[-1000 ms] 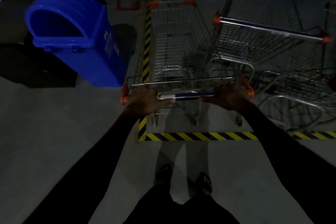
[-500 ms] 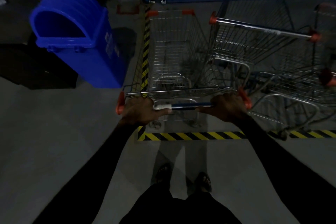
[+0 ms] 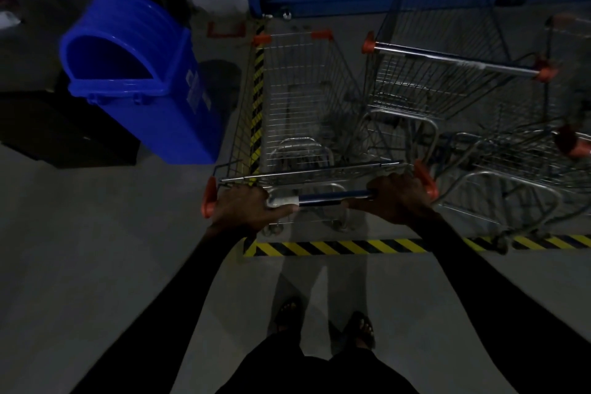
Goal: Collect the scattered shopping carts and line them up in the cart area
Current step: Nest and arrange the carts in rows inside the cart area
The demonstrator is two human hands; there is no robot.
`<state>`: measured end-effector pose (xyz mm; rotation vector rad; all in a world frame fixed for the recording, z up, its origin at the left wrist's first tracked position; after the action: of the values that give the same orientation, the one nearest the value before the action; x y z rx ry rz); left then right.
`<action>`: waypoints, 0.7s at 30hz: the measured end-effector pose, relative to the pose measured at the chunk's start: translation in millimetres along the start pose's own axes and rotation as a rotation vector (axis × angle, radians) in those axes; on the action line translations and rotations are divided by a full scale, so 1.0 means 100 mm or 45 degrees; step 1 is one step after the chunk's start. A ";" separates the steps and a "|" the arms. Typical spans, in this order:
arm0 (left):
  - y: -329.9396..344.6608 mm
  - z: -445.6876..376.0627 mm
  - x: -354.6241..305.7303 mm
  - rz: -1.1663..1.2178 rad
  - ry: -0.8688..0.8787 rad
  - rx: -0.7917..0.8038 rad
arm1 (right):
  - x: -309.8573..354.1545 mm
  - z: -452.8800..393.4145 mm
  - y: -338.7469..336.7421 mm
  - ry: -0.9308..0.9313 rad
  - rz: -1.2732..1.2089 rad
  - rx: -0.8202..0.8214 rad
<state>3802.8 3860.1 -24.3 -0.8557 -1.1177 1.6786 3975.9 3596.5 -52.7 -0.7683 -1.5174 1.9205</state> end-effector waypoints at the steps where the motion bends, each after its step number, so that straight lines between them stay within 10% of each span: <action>1: -0.01 0.01 0.00 0.012 0.003 0.028 | 0.00 0.01 0.00 0.002 -0.008 0.018; 8: -0.10 -0.03 -0.10 0.093 0.101 0.038 | -0.01 0.08 -0.08 -0.062 -0.291 -0.071; 12: -0.07 -0.28 -0.39 0.261 0.359 -0.112 | -0.17 0.29 -0.18 -0.079 -0.461 -0.490; 21: -0.15 -0.51 -2.07 0.341 0.966 -0.454 | -0.82 1.34 0.03 0.504 -0.936 -0.562</action>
<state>3922.5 3683.9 -16.2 -1.7500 -0.7841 1.1710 3932.7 3448.5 -22.3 -0.5960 -1.6658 0.8585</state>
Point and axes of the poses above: each hand's wrist, its own z-axis away from the middle knuckle, its own y-axis out of the palm, x = y × z, the point moved 3 cm from there along -z, towards the middle knuckle, and after that the axes turned 3 degrees about x, right-handed, at the moved point
